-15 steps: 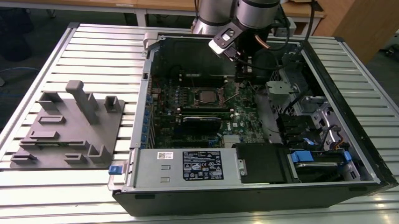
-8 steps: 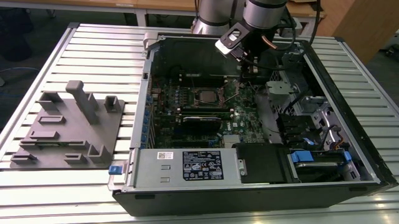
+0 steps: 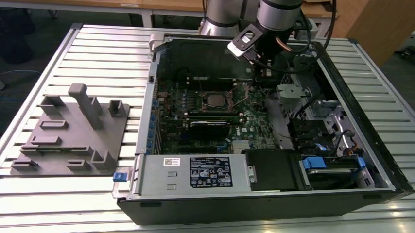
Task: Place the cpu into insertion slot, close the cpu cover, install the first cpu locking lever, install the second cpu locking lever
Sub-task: 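Close the cpu cover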
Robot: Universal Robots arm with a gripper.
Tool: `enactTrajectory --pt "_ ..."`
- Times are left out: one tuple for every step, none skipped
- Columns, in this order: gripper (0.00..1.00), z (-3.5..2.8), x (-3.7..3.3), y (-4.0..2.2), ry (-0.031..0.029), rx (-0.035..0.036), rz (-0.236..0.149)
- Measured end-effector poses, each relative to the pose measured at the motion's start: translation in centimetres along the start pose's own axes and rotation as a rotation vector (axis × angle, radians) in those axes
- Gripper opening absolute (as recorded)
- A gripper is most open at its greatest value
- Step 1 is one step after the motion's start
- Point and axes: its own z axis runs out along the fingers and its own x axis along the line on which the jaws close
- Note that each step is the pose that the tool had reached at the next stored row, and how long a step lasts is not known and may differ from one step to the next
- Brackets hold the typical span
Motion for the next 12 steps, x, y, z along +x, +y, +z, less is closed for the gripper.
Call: enactTrajectory --pt "0.11 0.0 0.0 0.0 -0.0001 0.0 0.001" --pt "0.11 0.0 0.0 0.0 -0.0002 -0.0001 0.001" --pt "0.11 0.0 0.0 0.0 0.0 -0.0001 0.001" --pt "0.11 0.01 0.0 0.0 0.0001 -0.0002 0.001" --pt "0.11 0.01 0.0 0.0 0.0 0.0002 0.002" --pt "0.11 0.03 0.0 0.01 0.0001 0.0051 0.002" --pt "0.11 0.04 0.0 0.02 -0.0003 0.0152 0.002" --pt "0.11 0.03 0.0 0.02 -0.0008 0.022 0.002" --pt "0.11 0.03 0.0 0.02 -0.001 0.0236 0.002" --pt "0.11 0.02 0.0 0.02 -0.0012 0.0252 0.002" --pt "0.11 0.02 0.0 0.02 -0.0012 0.0267 0.002" --pt "0.11 0.04 0.0 0.02 -0.001 0.027 0.002"
